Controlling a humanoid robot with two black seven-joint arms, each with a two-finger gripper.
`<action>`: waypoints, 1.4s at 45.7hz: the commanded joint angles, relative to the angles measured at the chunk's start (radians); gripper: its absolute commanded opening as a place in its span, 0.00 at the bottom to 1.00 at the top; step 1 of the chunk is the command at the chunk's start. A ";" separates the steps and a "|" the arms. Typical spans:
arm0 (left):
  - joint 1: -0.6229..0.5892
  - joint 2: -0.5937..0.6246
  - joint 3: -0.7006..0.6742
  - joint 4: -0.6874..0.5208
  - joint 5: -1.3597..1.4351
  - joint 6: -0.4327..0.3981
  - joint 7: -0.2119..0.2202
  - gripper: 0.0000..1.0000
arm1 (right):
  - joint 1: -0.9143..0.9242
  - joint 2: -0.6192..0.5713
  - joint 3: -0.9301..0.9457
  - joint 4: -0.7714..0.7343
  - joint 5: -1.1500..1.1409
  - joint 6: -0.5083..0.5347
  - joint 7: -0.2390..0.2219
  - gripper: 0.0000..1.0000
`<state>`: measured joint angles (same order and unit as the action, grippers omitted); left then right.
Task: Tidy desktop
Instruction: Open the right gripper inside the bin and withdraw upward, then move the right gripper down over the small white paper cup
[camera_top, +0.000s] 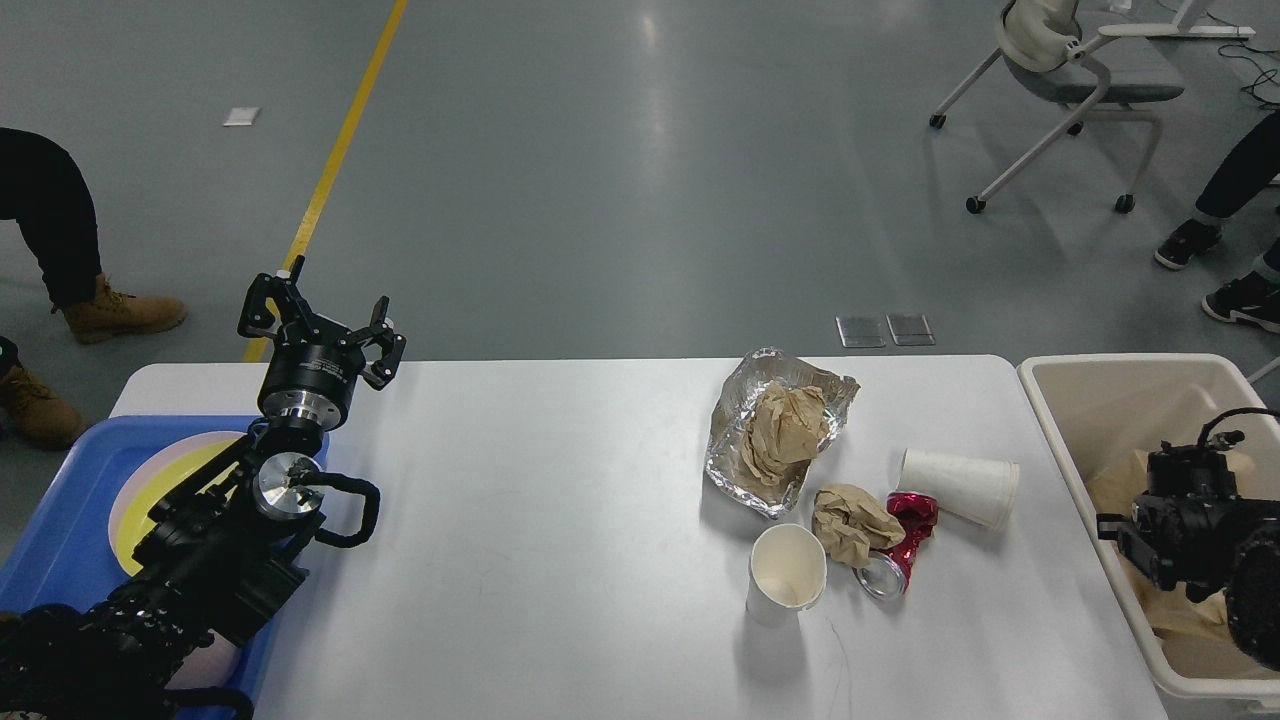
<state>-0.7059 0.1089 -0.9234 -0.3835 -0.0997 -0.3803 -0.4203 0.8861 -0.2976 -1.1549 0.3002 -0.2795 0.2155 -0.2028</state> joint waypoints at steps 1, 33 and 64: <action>0.000 0.000 0.000 0.000 0.000 0.000 0.000 0.96 | -0.033 -0.008 0.009 0.002 0.000 -0.030 0.000 0.98; 0.000 0.000 0.000 0.000 0.000 0.000 0.000 0.96 | 0.798 -0.221 -0.034 0.468 0.014 0.412 0.000 1.00; 0.000 0.000 0.000 0.000 0.000 0.000 0.000 0.96 | 1.393 0.103 0.143 0.806 0.019 0.744 0.005 1.00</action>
<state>-0.7056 0.1089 -0.9234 -0.3835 -0.0997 -0.3803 -0.4203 2.2692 -0.1877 -1.0062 1.1040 -0.2607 0.9599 -0.1979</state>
